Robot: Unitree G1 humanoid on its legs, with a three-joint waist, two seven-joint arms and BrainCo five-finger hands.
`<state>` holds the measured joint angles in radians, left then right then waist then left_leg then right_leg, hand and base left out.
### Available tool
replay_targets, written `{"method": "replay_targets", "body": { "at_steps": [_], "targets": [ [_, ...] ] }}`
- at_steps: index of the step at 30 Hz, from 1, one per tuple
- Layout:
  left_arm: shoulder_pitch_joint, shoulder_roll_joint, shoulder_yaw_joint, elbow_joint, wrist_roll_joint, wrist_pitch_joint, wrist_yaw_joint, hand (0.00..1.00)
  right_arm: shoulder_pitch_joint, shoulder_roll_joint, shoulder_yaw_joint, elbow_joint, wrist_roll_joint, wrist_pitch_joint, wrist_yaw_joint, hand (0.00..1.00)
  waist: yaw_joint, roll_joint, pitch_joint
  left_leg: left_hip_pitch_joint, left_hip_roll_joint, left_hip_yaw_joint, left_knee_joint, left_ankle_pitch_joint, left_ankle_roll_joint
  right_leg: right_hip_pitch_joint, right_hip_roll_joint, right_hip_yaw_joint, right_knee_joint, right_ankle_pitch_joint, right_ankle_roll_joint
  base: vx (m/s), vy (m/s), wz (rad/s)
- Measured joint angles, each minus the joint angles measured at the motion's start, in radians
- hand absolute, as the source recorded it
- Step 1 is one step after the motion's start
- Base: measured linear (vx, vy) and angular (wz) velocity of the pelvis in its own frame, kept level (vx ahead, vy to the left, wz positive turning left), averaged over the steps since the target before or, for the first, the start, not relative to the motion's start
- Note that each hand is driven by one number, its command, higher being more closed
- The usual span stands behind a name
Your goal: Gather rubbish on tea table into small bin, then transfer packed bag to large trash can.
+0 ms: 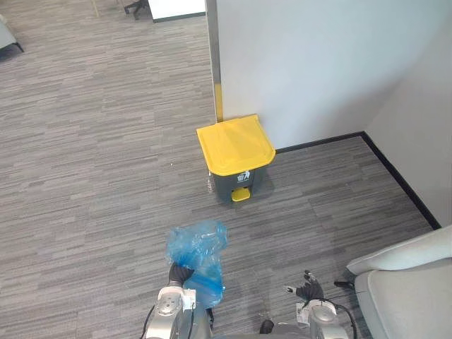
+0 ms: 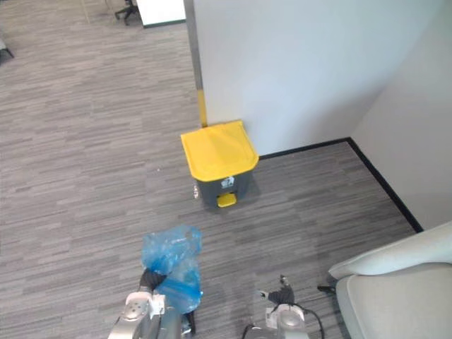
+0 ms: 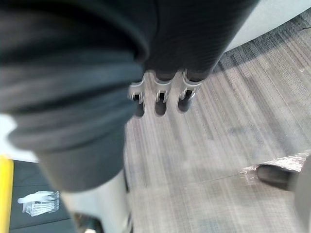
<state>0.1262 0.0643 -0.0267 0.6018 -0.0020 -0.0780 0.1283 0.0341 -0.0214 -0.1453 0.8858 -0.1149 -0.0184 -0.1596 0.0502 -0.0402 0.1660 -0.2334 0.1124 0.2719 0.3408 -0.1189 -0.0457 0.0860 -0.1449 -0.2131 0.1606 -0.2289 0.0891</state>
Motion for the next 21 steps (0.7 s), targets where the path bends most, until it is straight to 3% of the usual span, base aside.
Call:
{"method": "replay_targets", "body": {
  "at_steps": [2,3,4,5,6,8,10,12,13,14,16,18,21],
  "targets": [
    [0.014,0.001,0.000,0.005,0.000,0.003,-0.001,1.00,-0.005,-0.008,0.000,0.002,-0.002,0.000,0.001,0.00,0.001,0.008,0.005,0.045,-0.017,0.021,0.008,-0.071,0.010,-0.036,-0.033,0.041,0.151,-0.009,0.013,0.29,0.196,-0.30],
    [0.032,0.003,-0.015,0.005,0.000,0.003,0.000,1.00,0.005,-0.009,0.001,0.002,-0.003,0.000,0.003,0.00,0.000,0.011,0.002,0.098,-0.034,0.034,-0.011,-0.097,0.015,-0.111,-0.068,0.082,0.362,-0.001,0.031,0.30,0.209,-0.16],
    [0.037,0.016,-0.039,0.006,0.000,0.003,0.000,1.00,0.011,-0.009,0.004,0.003,-0.003,0.000,0.004,0.00,-0.007,0.009,0.001,0.131,-0.057,0.026,-0.022,-0.115,0.021,-0.192,-0.101,0.110,0.548,0.048,0.061,0.24,0.146,0.05],
    [0.038,0.022,-0.047,0.006,0.000,0.003,0.000,1.00,0.016,-0.009,0.005,0.005,-0.003,0.000,0.005,0.00,-0.013,0.008,0.001,0.142,-0.063,0.019,-0.024,-0.122,0.024,-0.214,-0.107,0.121,0.608,0.075,0.064,0.21,0.087,0.33],
    [0.039,0.025,-0.063,0.007,0.000,0.003,-0.001,1.00,0.026,-0.008,0.009,0.005,-0.003,0.001,0.006,0.00,-0.022,0.009,0.001,0.164,-0.068,0.013,-0.025,-0.138,0.026,-0.250,-0.112,0.134,0.701,0.081,0.051,0.31,0.041,0.21],
    [0.043,0.043,-0.069,0.008,0.001,0.004,0.003,1.00,0.023,-0.007,0.011,-0.007,-0.002,-0.002,0.009,0.00,-0.038,0.012,0.003,0.221,-0.067,-0.015,-0.029,-0.177,0.031,-0.345,-0.092,0.109,0.790,-0.015,-0.004,0.39,-0.008,0.21],
    [0.035,0.041,-0.068,0.008,0.001,0.004,0.003,1.00,0.019,-0.008,0.013,-0.012,-0.003,-0.011,0.010,0.00,-0.053,0.010,0.003,0.262,-0.052,-0.027,-0.039,-0.179,0.023,-0.390,-0.051,0.080,0.730,-0.063,-0.024,0.38,-0.117,0.43],
    [0.032,0.036,-0.069,0.009,0.001,0.004,0.003,1.00,0.016,-0.007,0.017,-0.011,-0.003,-0.011,0.011,0.00,-0.052,0.010,0.003,0.310,-0.032,-0.035,-0.054,-0.183,0.016,-0.439,-0.002,0.057,0.595,-0.063,-0.046,0.42,-0.191,0.37],
    [0.027,0.038,-0.068,0.011,0.001,0.003,0.003,1.00,0.006,-0.011,0.029,-0.011,-0.003,-0.011,0.010,0.00,-0.053,0.005,0.002,0.341,-0.025,-0.042,-0.062,-0.188,0.000,-0.449,0.026,0.059,0.415,0.005,-0.046,0.46,-0.216,0.49],
    [0.008,0.033,-0.068,0.044,0.000,-0.001,0.004,1.00,0.007,-0.024,0.030,-0.001,-0.002,-0.012,0.010,0.00,-0.063,0.011,0.007,0.354,-0.023,-0.102,-0.060,-0.206,-0.040,-0.413,0.046,0.035,0.322,0.112,-0.106,0.46,-0.199,0.40],
    [-0.014,0.020,-0.069,0.058,0.000,-0.002,0.002,1.00,-0.021,-0.042,0.029,0.009,-0.004,-0.008,0.008,0.00,-0.045,0.046,0.004,0.350,0.001,-0.150,-0.080,-0.194,-0.023,-0.403,0.078,0.031,0.308,0.113,-0.121,0.41,-0.150,0.03],
    [-0.027,0.015,-0.070,0.060,0.001,-0.002,0.003,1.00,-0.030,-0.042,0.012,0.009,-0.004,-0.008,0.005,0.00,-0.054,0.051,0.007,0.364,0.009,-0.177,-0.100,-0.138,-0.046,-0.386,0.081,0.006,0.319,0.070,-0.140,0.42,-0.194,0.23],
    [-0.041,-0.010,-0.069,0.055,0.001,-0.003,-0.001,1.00,0.008,-0.025,-0.010,0.009,-0.004,0.001,0.005,0.00,-0.058,0.058,0.011,0.357,0.059,-0.182,0.053,-0.109,-0.084,-0.245,0.105,-0.051,0.239,0.052,-0.147,0.29,-0.117,0.42]
  ]
}}
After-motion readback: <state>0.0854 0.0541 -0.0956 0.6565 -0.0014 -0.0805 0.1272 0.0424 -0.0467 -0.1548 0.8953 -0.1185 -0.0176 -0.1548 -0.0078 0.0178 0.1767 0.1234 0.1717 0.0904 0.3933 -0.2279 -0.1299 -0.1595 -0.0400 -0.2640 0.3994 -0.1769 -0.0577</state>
